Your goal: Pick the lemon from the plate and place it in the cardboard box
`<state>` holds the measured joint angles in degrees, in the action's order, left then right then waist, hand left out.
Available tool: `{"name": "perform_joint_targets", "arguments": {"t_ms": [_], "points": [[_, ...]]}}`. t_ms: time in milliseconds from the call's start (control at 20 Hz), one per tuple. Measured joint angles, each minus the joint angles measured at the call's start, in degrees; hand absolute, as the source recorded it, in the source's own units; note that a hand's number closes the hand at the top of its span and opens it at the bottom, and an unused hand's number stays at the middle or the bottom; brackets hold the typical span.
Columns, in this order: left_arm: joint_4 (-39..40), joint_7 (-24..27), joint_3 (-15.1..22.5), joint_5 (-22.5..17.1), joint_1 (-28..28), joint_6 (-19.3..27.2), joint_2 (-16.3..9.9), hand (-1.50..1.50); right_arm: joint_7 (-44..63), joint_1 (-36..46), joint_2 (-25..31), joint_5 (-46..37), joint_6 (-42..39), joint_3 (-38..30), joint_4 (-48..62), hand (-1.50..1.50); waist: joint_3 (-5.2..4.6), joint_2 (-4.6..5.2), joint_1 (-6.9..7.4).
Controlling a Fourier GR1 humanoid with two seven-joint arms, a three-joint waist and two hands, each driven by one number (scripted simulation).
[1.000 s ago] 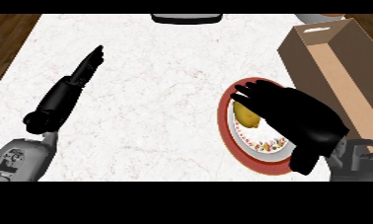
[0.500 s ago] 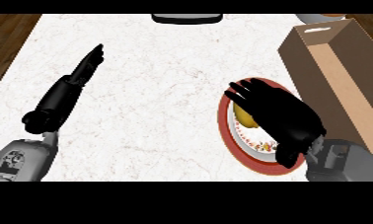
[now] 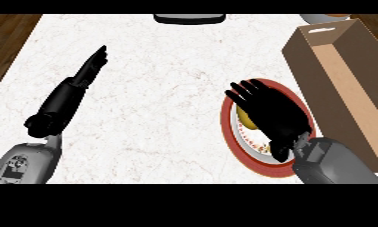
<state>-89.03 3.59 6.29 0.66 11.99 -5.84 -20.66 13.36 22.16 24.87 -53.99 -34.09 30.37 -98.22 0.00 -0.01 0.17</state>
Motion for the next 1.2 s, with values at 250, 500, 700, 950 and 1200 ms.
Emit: {"name": "perform_joint_targets", "arguments": {"t_ms": [250, 500, 700, 950, 1200], "points": [[1.73, 0.78, -1.77, 1.40, 0.88, -1.46, 1.23, 0.00, -3.44, -0.57, -2.18, -3.51, 1.17, -1.17, 3.55, -1.50, 0.00, 0.02, -0.05], [1.41, 0.05, -2.67, 2.86, 1.24, -2.16, 2.70, 0.00, -7.53, -0.97, -4.07, -6.19, 3.00, -2.63, 7.91, -1.50, 0.00, 0.02, -0.05], [0.35, -1.22, -3.64, 3.40, 1.31, -3.17, 3.35, 0.00, -9.77, -0.18, -5.97, -9.07, 4.68, -3.61, 12.59, -1.50, 0.00, 0.02, 0.01], [-1.05, -0.66, -4.92, 4.03, -0.61, -4.44, 3.72, 0.00, -10.96, -0.78, -6.11, -12.39, 5.67, -5.58, 14.29, -1.50, 0.00, 0.01, 0.00], [0.29, -0.41, -4.89, 5.91, 0.82, -4.36, 5.50, 0.00, -13.58, 0.17, -8.46, -14.76, 8.35, -7.06, 20.75, -1.50, 0.00, 0.03, -0.02]]}}
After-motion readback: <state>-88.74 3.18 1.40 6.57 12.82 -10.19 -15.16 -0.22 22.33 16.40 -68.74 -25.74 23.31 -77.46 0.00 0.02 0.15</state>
